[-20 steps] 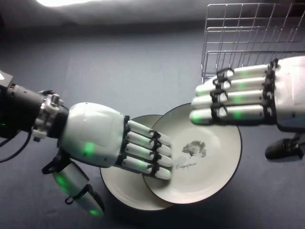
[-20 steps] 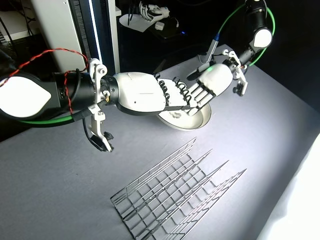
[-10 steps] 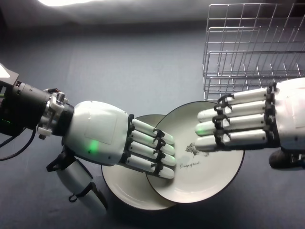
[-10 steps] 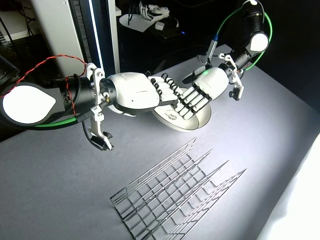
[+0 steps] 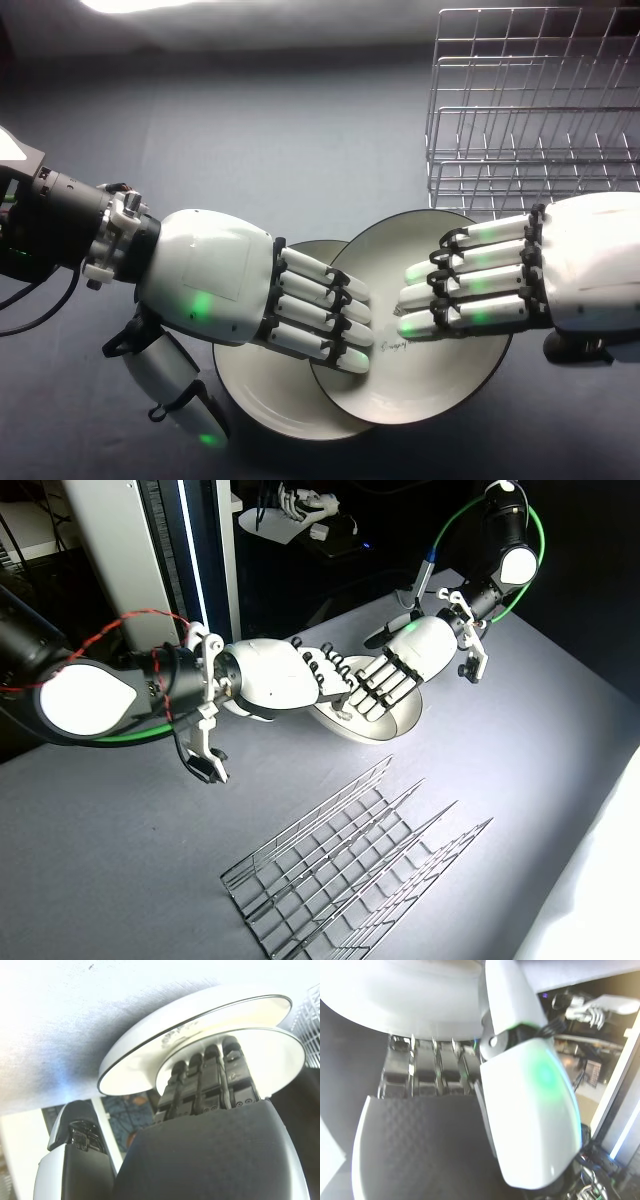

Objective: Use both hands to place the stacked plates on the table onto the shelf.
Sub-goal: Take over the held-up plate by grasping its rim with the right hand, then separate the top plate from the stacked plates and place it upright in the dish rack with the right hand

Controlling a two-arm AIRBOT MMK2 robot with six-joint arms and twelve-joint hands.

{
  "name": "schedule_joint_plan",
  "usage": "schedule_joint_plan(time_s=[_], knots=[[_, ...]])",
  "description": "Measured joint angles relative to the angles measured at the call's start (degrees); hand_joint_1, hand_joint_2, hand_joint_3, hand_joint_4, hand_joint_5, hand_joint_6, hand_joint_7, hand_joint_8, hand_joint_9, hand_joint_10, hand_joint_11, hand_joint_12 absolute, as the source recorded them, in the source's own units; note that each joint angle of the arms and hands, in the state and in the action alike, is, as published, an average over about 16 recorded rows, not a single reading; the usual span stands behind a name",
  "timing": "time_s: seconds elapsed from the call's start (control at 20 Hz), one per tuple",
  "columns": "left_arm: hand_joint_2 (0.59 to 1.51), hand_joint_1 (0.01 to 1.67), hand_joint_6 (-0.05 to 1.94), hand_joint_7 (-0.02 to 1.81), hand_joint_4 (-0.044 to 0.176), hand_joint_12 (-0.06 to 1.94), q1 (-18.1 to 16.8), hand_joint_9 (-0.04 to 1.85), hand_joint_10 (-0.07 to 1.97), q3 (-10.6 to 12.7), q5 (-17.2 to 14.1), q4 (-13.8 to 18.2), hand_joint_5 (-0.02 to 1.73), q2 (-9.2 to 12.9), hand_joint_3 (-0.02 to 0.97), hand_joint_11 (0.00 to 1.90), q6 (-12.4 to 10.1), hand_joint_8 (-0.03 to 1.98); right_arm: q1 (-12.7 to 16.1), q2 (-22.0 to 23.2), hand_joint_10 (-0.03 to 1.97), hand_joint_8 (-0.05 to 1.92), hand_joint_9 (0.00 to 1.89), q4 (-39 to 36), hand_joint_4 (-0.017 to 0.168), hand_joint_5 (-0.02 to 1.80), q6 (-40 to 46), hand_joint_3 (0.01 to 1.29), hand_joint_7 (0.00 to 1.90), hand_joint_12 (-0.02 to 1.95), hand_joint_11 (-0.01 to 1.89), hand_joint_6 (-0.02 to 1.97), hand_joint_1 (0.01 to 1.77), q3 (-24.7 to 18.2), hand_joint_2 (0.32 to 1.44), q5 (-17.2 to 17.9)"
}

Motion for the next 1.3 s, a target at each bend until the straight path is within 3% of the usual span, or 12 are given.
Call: schedule_joint_plan(time_s=[0.4, 0.8, 0.95, 1.3], knots=[[1.139, 0.01, -0.01, -0.01, 0.005, 0.01, -0.16, 0.00, 0.00, 0.31, -0.14, 0.10, -0.01, -0.17, 0.020, 0.01, -0.01, -0.02, 0.28, -5.35, 0.24, 0.00, 0.03, 0.37, -0.002, 0.09, 0.05, 0.02, 0.09, 1.22, 0.00, 0.02, 1.39, 4.07, 1.07, -2.02], [1.142, 0.01, -0.01, -0.01, 0.006, -0.01, -0.31, 0.00, 0.00, 0.85, -0.37, 0.26, -0.01, -0.29, 0.020, 0.02, 0.00, -0.02, 1.55, -8.59, 0.62, 0.06, 0.03, 0.65, -0.003, 0.19, 0.00, 0.02, 0.24, 1.34, -0.01, 0.14, 1.35, 5.79, 1.09, -3.62], [1.143, 0.01, -0.01, -0.01, 0.005, -0.01, -0.34, -0.01, 0.00, 0.99, -0.42, 0.30, -0.01, -0.30, 0.020, 0.02, -0.01, -0.02, 2.03, -9.22, 0.77, 0.15, 0.08, 0.81, -0.003, 0.25, -0.06, 0.01, 0.31, 1.43, 0.02, 0.28, 1.33, 6.03, 1.10, -4.07], [1.144, 0.01, -0.01, -0.01, 0.002, -0.01, -0.47, 0.00, 0.00, 1.15, -0.45, 0.40, -0.01, -0.24, 0.020, 0.02, -0.36, -0.02, 2.85, -10.12, 1.15, 0.56, 0.34, 0.94, -0.006, 0.47, -0.33, 0.01, 0.53, 1.58, 0.30, 0.71, 1.25, 6.20, 1.08, -3.95]])
